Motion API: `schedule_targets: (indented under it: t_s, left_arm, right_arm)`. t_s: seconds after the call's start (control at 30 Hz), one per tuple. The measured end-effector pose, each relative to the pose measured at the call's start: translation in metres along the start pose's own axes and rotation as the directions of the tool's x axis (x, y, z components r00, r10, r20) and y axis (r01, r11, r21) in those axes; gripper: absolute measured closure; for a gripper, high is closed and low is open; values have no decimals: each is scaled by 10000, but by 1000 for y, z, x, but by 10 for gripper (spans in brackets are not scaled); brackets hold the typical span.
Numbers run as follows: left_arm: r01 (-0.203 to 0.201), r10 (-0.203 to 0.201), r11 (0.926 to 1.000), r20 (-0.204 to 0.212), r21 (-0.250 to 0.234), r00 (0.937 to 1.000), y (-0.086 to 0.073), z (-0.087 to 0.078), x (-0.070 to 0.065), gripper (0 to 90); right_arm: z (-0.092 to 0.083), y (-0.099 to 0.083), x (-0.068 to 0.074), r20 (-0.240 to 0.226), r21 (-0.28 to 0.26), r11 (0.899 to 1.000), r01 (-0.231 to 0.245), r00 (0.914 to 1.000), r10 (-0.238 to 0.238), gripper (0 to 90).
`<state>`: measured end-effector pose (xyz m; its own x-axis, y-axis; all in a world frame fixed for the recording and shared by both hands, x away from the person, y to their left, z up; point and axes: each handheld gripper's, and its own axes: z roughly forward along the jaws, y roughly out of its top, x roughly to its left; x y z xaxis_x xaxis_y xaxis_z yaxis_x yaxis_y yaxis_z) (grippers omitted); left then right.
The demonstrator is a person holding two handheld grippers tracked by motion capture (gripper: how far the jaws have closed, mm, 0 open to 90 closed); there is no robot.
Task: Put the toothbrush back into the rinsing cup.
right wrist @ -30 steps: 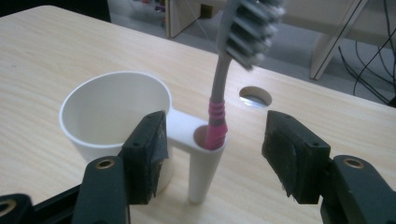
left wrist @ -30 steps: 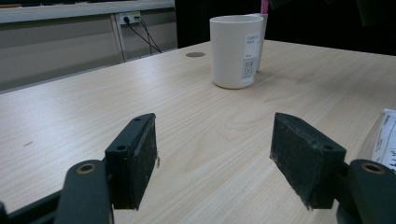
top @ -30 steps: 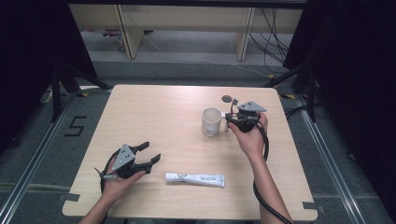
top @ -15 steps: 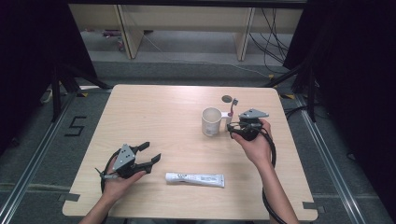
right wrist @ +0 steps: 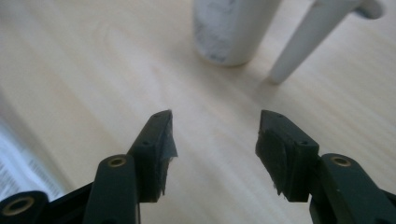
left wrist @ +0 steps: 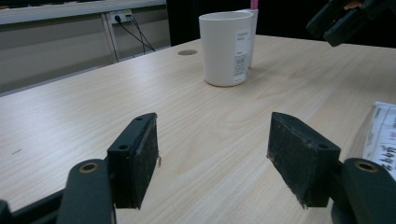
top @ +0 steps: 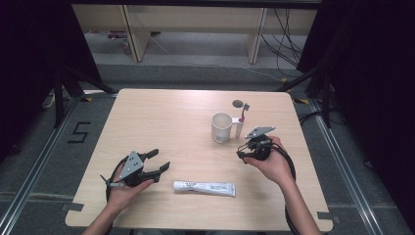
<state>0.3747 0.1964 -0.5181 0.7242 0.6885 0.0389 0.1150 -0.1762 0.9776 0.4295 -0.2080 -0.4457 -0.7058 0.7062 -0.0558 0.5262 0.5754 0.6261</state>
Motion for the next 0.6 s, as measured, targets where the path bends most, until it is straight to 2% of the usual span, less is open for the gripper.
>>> schedule_targets:
  t_s: [0.03,0.07,0.1,0.17,0.27,0.33,0.4,0.43,0.47,0.5,0.57,0.6]
  left_arm:
    - [-29,29,10000,19,64,10000,3,-1,-1,351]
    - [-42,41,9999,90,114,10000,6,-2,-3,366]
    - [-89,87,9998,149,168,9999,9,-2,-5,380]
    - [-165,153,9992,337,368,9993,15,-2,-8,388]
    - [-288,206,9942,800,1034,9966,22,0,-14,388]
    - [-497,345,9901,1156,1313,9927,26,2,-19,404]
    - [-760,506,9842,1572,1600,9863,31,3,-24,419]
    - [-880,598,9830,1715,1615,9834,33,4,-27,422]
    - [-1083,749,9800,1946,1670,9780,35,5,-29,422]
    - [-1242,886,9768,1990,1742,9760,38,5,-31,423]
    - [-1332,905,9736,2218,1856,9709,41,5,-34,424]
    - [-1444,973,9695,2303,1978,9683,43,6,-35,424]
  right_arm:
    - [0,-1,2,-330,359,9993,60,9994,-48,477]
    - [2,-1,4,-582,422,9977,527,9970,-502,488]
    - [2,-2,7,-858,724,9933,901,9928,-838,491]
    - [2,-4,12,-1776,973,9810,1676,9728,-1486,506]
    - [2,-5,22,-2469,1602,9595,2317,9506,-1883,515]
    - [4,-4,28,-2985,1876,9344,3029,9239,-2396,513]
    - [4,-4,35,-3355,2250,9040,3637,8999,-2786,507]
    - [5,-4,38,-3526,2301,8880,3981,8846,-3052,502]
    - [5,-4,41,-3559,2496,8818,4002,8848,-3009,499]
    - [4,-4,44,-3425,2701,8773,3967,8912,-2975,497]
    - [5,-4,45,-3711,2602,8628,4335,8698,-3251,490]
    - [4,-4,47,-3587,2763,8608,4275,8768,-3203,481]
